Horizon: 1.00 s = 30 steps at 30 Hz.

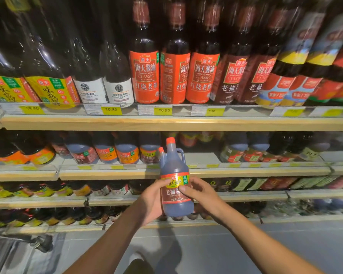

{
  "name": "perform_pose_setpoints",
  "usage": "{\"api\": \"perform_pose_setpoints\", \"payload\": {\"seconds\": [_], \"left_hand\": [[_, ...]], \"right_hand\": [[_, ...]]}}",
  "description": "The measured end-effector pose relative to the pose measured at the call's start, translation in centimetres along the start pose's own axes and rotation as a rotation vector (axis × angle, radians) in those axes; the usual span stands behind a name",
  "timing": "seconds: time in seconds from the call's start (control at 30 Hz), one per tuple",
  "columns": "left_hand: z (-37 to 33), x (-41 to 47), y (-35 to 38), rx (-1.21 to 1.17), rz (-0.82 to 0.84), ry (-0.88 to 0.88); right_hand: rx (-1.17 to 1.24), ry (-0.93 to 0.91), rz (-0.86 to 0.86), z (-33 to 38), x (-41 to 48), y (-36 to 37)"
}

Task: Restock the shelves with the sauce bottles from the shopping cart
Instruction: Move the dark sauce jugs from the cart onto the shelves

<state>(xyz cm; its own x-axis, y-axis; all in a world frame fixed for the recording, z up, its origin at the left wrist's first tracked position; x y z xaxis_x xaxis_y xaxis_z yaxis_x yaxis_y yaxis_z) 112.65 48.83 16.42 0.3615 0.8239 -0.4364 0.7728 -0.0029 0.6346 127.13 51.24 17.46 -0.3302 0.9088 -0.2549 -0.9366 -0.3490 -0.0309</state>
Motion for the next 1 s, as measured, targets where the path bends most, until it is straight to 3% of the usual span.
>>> {"api": "perform_pose_setpoints", "payload": {"seconds": [0.43, 0.7, 0.83, 1.0], "left_hand": [[-0.6, 2.2, -0.3, 0.125, -0.063, -0.026], [-4.5, 3.1, -0.9, 0.545, -0.194, 0.069], [-6.3, 4.4, -1.2, 0.552, -0.260, 0.174], [-7.5, 6.4, -2.6, 0.536, -0.293, 0.172]], "right_hand": [[0.005, 0.099, -0.036, 0.6, 1.4, -0.3], [0.005, 0.127, -0.041, 1.1, 4.8, -1.3], [0.008, 0.079, -0.075, 1.8, 7.2, -2.0], [-0.058, 0.013, -0.114, 2.3, 10.5, -3.3]]}}
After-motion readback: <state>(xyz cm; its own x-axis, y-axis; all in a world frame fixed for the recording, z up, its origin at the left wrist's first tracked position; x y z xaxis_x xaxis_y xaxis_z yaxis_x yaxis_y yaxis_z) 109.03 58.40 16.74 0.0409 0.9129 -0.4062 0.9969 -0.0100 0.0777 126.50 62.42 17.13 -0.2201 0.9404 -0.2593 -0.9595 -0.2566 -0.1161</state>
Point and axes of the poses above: each hand's wrist, its own x-axis towards the middle knuckle, its own y-axis out of the palm, z = x × y, the point moved 6 cm from there along x, towards the middle knuckle, and after that the axes turned 2 degrees about -y, right-handed, at the moved point
